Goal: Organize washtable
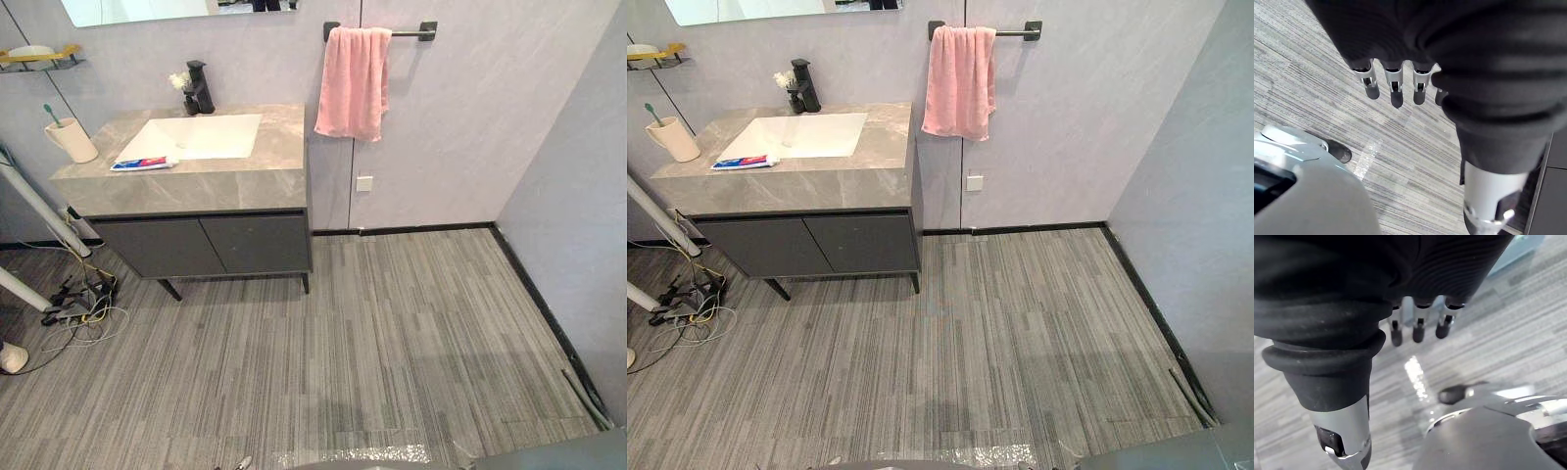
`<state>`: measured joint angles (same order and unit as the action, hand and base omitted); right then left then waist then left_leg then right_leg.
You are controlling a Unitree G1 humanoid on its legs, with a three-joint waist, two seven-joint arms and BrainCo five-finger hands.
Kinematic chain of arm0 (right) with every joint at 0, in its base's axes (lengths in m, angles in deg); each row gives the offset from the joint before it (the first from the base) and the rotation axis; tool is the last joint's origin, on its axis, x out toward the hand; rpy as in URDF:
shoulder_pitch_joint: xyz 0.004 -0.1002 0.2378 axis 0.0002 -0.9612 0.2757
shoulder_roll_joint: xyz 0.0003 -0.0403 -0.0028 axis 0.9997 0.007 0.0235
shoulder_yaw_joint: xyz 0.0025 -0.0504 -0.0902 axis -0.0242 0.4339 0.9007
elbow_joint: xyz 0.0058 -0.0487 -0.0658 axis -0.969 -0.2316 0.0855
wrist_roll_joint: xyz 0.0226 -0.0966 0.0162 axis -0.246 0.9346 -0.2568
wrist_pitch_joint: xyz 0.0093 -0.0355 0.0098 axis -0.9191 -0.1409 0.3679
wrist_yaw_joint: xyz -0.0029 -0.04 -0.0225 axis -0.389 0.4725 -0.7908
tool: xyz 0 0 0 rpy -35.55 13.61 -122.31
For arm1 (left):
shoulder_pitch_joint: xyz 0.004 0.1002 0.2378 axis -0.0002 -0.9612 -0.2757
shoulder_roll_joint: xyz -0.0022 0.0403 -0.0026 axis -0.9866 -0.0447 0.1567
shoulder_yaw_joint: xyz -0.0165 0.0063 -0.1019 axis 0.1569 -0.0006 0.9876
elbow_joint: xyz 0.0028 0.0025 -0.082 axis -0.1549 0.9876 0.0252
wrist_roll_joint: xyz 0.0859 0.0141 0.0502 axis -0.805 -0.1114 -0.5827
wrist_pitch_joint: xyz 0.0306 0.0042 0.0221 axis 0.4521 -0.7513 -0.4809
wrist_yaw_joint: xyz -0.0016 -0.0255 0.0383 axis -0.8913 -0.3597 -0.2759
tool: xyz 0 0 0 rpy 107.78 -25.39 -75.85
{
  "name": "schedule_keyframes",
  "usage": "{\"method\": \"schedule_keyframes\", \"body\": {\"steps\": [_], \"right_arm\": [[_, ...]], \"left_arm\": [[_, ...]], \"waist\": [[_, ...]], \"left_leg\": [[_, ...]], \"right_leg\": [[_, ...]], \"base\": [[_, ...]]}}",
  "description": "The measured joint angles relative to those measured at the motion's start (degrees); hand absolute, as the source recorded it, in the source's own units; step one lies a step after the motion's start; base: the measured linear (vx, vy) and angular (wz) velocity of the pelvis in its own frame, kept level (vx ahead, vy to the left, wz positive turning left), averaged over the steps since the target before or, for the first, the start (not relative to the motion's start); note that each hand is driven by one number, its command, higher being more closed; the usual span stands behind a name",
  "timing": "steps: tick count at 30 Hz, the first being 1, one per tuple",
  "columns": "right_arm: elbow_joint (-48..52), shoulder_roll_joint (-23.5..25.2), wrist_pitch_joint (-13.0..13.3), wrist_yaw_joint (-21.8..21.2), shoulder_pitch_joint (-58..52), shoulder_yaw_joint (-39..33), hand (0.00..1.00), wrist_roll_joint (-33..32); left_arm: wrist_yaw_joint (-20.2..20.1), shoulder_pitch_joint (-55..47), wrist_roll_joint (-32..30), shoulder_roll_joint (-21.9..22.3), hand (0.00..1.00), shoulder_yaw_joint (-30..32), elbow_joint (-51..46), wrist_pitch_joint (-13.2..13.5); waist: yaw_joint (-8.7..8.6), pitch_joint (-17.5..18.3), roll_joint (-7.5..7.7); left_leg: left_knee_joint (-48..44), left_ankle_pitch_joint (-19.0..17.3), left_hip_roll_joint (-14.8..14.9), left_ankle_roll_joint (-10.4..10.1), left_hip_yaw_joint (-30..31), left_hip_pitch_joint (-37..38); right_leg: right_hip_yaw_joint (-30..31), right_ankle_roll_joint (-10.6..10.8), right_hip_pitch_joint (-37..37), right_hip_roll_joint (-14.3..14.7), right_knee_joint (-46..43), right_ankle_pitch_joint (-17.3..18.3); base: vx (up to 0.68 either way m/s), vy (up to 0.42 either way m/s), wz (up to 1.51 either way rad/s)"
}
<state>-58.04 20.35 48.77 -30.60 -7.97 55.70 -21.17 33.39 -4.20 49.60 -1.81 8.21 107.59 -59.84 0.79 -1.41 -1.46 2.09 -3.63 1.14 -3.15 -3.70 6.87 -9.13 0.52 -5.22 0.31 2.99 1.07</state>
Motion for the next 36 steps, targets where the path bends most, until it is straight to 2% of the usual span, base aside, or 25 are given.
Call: {"method": "schedule_keyframes", "body": {"steps": [14, 19, 36], "right_arm": [[0.06, 0.24, 0.16, 0.00, 0.37, -0.01, 0.00, -0.01], [0.10, 0.66, 0.17, -0.02, 1.09, 0.00, 0.00, -0.01], [0.19, 0.82, 0.18, -0.03, 1.08, -0.03, 0.00, -0.02]], "left_arm": [[0.00, 0.08, 0.02, -0.11, 0.00, 0.01, -0.06, 0.06], [-0.01, 0.19, 0.03, -0.52, 0.00, 0.02, -0.50, 0.19], [0.00, 0.19, 0.03, -0.51, 0.00, 0.00, -0.45, 0.30]], "waist": [[0.02, -0.37, 0.42], [0.02, -1.24, 1.25], [0.00, -1.25, 1.21]], "left_leg": [[0.84, -0.02, 1.17, -0.02, -0.73, 0.96], [1.01, -0.04, 1.12, -0.03, -0.95, 1.57], [0.91, -0.04, 1.19, -0.02, -0.98, 1.56]], "right_leg": [[0.06, -0.21, -1.05, 1.20, 1.33, -0.33], [0.15, -0.12, -1.55, 1.14, 1.42, -0.26], [0.10, 0.10, -1.56, 1.17, 1.50, -0.09]], "base": [[-0.01, -0.010, -0.01], [-0.02, 0.007, -0.01], [-0.01, 0.001, 0.00]]}}
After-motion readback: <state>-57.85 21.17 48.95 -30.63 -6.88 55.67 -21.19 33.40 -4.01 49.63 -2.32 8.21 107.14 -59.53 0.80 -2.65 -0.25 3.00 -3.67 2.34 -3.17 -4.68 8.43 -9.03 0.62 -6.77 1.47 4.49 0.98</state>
